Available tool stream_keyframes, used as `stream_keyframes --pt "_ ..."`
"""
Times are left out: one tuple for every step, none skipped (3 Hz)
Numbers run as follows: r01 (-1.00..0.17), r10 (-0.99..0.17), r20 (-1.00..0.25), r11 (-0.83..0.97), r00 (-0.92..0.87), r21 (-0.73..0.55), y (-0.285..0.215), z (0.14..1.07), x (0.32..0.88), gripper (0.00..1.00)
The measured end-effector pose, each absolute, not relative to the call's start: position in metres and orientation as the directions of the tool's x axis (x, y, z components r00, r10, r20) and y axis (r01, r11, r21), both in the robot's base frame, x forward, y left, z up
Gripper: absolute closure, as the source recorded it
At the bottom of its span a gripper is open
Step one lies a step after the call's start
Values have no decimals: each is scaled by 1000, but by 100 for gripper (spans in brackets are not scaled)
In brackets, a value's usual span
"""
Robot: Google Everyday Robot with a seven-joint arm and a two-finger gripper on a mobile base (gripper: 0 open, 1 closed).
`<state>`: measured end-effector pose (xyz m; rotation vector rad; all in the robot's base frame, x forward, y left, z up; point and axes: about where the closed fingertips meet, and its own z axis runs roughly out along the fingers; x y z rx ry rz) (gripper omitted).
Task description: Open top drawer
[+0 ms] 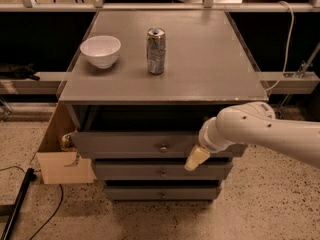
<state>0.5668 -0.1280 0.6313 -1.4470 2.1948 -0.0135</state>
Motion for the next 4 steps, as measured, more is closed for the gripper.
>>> stream_keyframes --pt "-866 -857 -418 429 -301 -256 -141 630 532 22" --pt "-865 -859 -415 428 -299 -261 -139 631 536 47" --pt "-865 -859 -415 428 -299 -261 -139 631 536 69" --pt "-865 -859 -415 428 -299 -261 -139 631 536 92"
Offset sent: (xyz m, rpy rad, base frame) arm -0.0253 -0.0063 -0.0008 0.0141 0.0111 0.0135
